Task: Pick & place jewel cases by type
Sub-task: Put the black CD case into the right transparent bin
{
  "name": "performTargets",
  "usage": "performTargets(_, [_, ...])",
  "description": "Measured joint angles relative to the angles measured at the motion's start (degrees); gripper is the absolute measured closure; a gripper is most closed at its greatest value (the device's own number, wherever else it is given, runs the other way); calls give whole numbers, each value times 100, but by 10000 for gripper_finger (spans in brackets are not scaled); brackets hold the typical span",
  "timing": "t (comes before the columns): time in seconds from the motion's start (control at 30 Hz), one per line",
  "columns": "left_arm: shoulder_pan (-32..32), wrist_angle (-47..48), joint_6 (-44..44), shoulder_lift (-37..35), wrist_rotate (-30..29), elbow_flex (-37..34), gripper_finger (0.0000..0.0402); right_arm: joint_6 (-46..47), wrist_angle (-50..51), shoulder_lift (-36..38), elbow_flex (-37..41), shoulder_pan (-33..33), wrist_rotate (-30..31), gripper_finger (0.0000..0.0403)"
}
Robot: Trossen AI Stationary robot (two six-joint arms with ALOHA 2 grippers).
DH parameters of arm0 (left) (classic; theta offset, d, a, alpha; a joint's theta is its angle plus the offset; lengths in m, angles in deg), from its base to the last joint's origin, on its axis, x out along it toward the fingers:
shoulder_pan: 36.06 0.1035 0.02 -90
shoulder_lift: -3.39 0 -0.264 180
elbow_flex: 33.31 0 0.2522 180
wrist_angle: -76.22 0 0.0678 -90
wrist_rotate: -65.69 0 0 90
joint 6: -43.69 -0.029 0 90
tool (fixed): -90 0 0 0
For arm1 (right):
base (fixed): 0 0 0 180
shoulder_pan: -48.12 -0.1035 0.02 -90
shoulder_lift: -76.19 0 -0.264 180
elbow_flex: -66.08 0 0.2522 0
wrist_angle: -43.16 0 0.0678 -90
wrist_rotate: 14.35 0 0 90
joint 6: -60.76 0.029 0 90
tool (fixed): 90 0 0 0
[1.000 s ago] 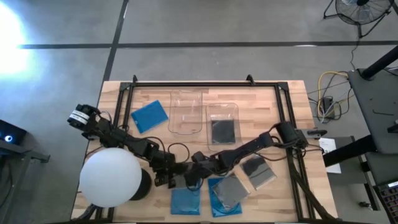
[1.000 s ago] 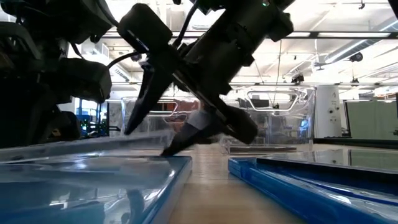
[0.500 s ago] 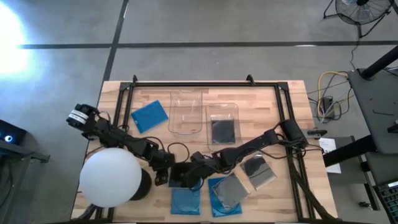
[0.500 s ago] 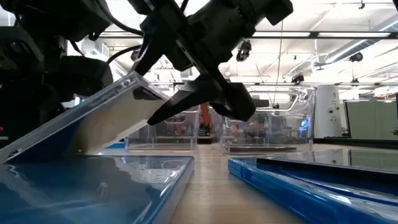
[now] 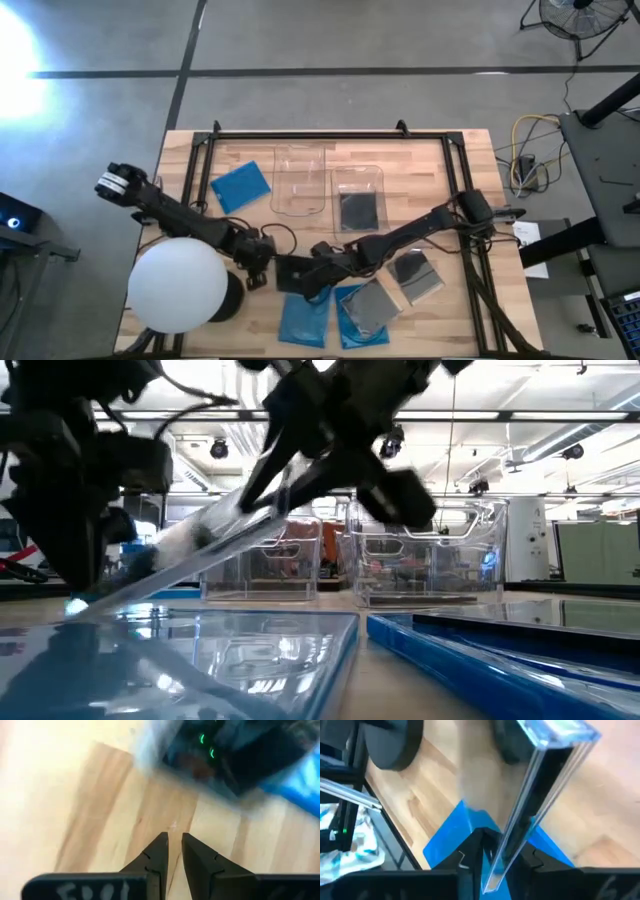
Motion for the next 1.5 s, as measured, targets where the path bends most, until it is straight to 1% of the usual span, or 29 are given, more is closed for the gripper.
performTargets(0.13, [-33,239,356,-430,-323,-2,365,-208,477,475,17,-14,450,359])
performTargets(0.37, [-35,196,823,-960,-712,52,365,-430,1425,1693,17,13,1422,365])
performTargets(0.43, [-34,194,889,-1014,-745,66,365,-489,1949,2032,20,40,1667,365])
performTargets(0.5, [-38,190,911,-1019,-757,99,365,-465,2708,2407,20,110,1868,365])
performTargets(0.57, [-40,191,938,-1013,-783,119,365,-263,3590,2729,20,234,2000,365])
performTargets(0.63, [-40,184,993,-979,-811,139,365,-66,4324,2977,52,412,2006,365])
performTargets(0.67, [-40,186,1007,-970,-811,140,365,-50,4575,3071,94,515,1954,365])
performTargets(0.73, [-40,165,1017,-961,-812,140,365,-9,4759,3275,218,732,1805,365])
performTargets(0.87, [-40,152,1053,-958,-812,140,365,232,4392,3668,731,1197,1518,365])
performTargets(0.93, [-40,132,1113,-958,-818,140,365,291,3970,3802,1113,1438,1165,365])
performTargets(1.07, [-40,19,1156,-958,-892,136,365,388,2621,4013,2066,1837,372,365])
performTargets(1.17, [-37,-60,1158,-958,-1000,128,365,682,1500,4108,2817,2094,-132,365])
performTargets(1.23, [-38,-127,1158,-958,-1017,116,365,910,991,4113,3202,2215,-393,364])
performTargets(1.3, [-39,-120,1151,-958,-1061,114,365,988,818,4113,3393,2285,-521,359])
performTargets(1.37, [-37,-120,1110,-958,-1078,110,365,986,876,4124,3499,2329,-576,345])
performTargets(1.5, [-37,-120,1091,-958,-1105,105,365,800,1360,4124,3455,2347,-632,296])
